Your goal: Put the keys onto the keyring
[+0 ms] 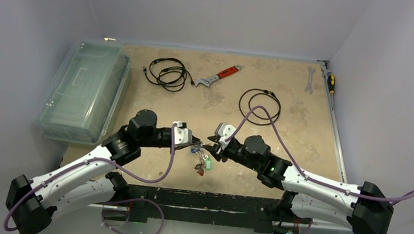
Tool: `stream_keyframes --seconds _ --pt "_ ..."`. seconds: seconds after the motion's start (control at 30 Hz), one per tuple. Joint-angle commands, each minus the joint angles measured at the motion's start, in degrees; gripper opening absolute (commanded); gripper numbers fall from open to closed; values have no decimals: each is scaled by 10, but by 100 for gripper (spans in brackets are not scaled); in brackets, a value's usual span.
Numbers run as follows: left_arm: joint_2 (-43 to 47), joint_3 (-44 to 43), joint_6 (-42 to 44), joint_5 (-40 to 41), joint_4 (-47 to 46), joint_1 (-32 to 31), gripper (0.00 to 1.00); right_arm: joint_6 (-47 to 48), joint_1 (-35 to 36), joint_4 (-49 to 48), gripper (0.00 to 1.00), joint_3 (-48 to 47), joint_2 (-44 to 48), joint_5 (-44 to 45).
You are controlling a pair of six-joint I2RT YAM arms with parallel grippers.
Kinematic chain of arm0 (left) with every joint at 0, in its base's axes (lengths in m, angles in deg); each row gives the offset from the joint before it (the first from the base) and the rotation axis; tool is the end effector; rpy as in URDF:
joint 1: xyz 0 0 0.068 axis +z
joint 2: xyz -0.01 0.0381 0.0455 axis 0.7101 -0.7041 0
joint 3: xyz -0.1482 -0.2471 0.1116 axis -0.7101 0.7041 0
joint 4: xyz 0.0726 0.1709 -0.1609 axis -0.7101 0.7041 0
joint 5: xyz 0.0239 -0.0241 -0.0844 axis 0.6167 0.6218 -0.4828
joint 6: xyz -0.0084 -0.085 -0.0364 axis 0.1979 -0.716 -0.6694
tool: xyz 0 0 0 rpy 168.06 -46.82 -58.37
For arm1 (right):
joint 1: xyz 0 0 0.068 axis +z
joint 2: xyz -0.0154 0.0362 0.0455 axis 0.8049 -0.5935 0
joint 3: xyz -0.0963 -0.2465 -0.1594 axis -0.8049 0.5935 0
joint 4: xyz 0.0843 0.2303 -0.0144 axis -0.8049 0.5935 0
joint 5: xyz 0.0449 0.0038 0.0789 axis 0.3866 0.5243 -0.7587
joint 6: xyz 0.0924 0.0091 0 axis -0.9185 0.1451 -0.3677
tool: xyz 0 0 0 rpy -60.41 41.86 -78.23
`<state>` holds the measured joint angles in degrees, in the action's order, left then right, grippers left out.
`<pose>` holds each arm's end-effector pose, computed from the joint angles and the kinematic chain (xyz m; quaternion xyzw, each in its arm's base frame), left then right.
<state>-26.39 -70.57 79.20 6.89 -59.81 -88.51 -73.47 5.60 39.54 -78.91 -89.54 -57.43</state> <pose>0.1098 -0.1663 0.3057 0.5408 0.5612 -0.3457 0.5226 0.1219 0.2097 0.2842 -0.4197 0.6376 0.2999 0.5722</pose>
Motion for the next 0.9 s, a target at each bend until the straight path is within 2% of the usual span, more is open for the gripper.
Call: stream_keyframes --seconds 0.0,0.3,0.5,0.87 --pt "11 -13 26 -36 -20 -1 0 27 0 -57 41 10 -2 -46" --pt "15 -14 36 -46 -15 -1 0 37 0 -72 46 20 -2 -102" --pt "19 -30 49 -71 18 -1 0 37 0 -108 57 35 -9 -91" --pt "17 -60 76 -78 78 -1 0 48 0 -146 53 68 21 -103"
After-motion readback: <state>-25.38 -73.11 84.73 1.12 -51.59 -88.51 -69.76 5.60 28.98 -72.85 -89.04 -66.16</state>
